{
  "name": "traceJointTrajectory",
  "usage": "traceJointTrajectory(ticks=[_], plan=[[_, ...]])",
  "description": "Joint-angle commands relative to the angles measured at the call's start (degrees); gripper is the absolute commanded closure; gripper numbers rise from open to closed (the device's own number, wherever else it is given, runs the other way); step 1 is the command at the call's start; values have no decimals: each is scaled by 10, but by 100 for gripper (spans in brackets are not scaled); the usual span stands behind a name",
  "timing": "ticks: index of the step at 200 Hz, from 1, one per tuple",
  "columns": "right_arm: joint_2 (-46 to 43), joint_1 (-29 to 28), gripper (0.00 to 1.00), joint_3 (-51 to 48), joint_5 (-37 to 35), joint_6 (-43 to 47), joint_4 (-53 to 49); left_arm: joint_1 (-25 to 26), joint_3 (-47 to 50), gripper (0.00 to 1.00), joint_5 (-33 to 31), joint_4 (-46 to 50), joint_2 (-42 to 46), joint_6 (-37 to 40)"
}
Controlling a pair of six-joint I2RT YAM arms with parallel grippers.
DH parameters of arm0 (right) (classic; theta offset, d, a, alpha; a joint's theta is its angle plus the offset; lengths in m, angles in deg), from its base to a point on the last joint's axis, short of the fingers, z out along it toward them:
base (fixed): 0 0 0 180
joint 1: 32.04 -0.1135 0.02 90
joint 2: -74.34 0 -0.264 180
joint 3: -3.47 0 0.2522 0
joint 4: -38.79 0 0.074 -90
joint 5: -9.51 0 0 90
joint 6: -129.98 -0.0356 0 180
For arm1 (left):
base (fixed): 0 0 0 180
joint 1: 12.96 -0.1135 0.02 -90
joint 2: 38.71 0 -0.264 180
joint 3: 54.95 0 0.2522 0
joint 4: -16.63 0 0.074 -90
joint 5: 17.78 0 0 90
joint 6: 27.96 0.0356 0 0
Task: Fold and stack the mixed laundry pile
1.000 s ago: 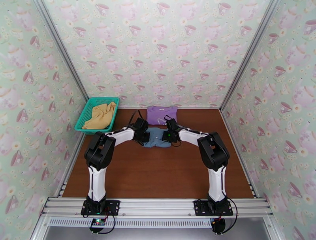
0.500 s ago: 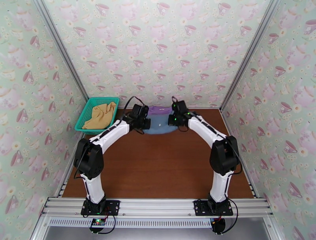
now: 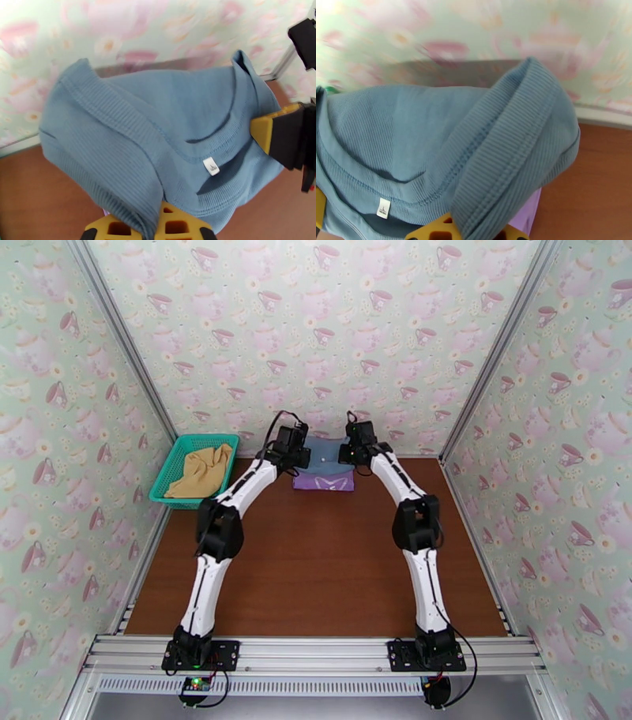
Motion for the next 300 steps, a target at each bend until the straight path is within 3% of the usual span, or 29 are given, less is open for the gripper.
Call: traceJointTrajectory(ticks=[1,22,30,40,47,58,67,96,136,174,213,249,273,300], plan=[[46,8,100,55,6,-9,-20,-8,-72,100,-2,18,-66,10],[79,15,100,58,18,-29,-9,-16,-119,100,2,34,-118,4],[86,17,92,57,22,-33,-5,-20,-124,83,4,34,-127,3],[91,17,80,55,25,-36,-1,-22,-119,51,3,27,-130,3],[90,17,73,53,26,-35,3,-23,-112,36,0,20,-128,5],[82,18,64,46,27,-33,10,-24,-102,20,-2,10,-121,11],[70,18,58,39,27,-31,15,-25,-97,14,-6,5,-114,14],[0,21,45,9,13,-14,16,-25,-96,11,-8,7,-69,26],[-201,23,39,-121,-18,22,21,-25,-27,11,-24,-1,82,40],[-434,23,37,-356,-26,24,55,-41,113,11,-43,-4,263,54],[-640,22,28,-647,50,16,155,-131,261,9,-86,4,381,33],[-770,4,20,-838,29,3,194,-233,239,5,-68,82,321,37],[-800,-31,17,-877,-13,23,174,-266,170,3,-59,144,218,51],[-786,-55,7,-890,7,34,164,-286,62,2,-60,204,94,50]])
